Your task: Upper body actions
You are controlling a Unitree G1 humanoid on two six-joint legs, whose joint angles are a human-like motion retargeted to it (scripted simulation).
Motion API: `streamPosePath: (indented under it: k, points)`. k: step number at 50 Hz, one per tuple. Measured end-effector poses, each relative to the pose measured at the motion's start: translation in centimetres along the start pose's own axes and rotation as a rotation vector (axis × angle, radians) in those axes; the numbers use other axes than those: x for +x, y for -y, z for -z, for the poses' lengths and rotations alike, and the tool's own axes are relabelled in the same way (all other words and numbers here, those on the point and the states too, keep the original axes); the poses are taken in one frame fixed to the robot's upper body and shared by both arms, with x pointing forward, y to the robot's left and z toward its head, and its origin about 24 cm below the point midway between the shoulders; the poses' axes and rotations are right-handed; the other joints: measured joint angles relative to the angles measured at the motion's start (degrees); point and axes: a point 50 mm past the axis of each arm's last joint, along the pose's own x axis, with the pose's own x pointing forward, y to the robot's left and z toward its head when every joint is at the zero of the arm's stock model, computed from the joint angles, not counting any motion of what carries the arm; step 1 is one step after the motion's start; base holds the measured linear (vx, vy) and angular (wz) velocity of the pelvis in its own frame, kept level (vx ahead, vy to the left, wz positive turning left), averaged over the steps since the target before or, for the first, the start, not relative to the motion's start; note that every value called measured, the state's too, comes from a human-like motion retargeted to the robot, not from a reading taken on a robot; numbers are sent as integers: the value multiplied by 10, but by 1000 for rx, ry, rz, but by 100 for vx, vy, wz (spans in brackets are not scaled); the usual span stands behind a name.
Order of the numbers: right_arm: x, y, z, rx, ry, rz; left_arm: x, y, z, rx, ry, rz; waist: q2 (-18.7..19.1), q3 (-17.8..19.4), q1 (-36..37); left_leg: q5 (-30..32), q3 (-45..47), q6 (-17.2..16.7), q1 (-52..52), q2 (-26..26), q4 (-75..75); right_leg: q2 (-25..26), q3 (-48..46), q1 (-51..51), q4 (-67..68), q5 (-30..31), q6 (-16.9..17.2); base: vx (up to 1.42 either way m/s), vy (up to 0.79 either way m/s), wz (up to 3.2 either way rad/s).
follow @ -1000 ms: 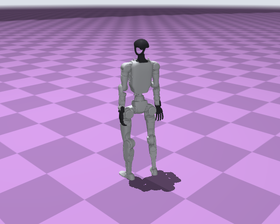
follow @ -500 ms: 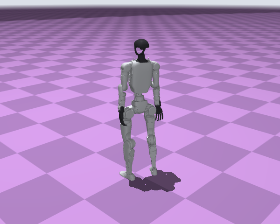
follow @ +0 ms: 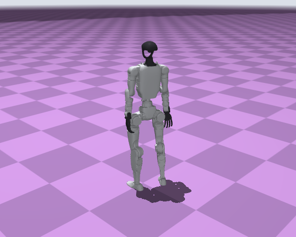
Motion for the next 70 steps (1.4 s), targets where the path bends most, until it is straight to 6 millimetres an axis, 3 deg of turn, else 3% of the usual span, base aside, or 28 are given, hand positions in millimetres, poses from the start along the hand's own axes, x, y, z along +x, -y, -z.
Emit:
streamPosePath:
  k: [53,62,70]
  points:
    - [1,-2,2,74,11,-4,-1,-4,-3,1,12,-15,-11,6,0,4,2,6,-8,-4,1,-4,14,-14,3,6,6,1,0,0]
    - [1,0,7,186,16,56,-2,-6,-11,9,31,-12,-17,27,8,3,26,19,-11,-12,0,-26,42,-44,35,15,22,10,-3,-25]
    - [1,7,22,343,16,129,-5,-12,-31,41,79,-11,-14,75,33,0,86,30,-9,5,4,-26,81,-95,114,32,33,-1,-7,-71]
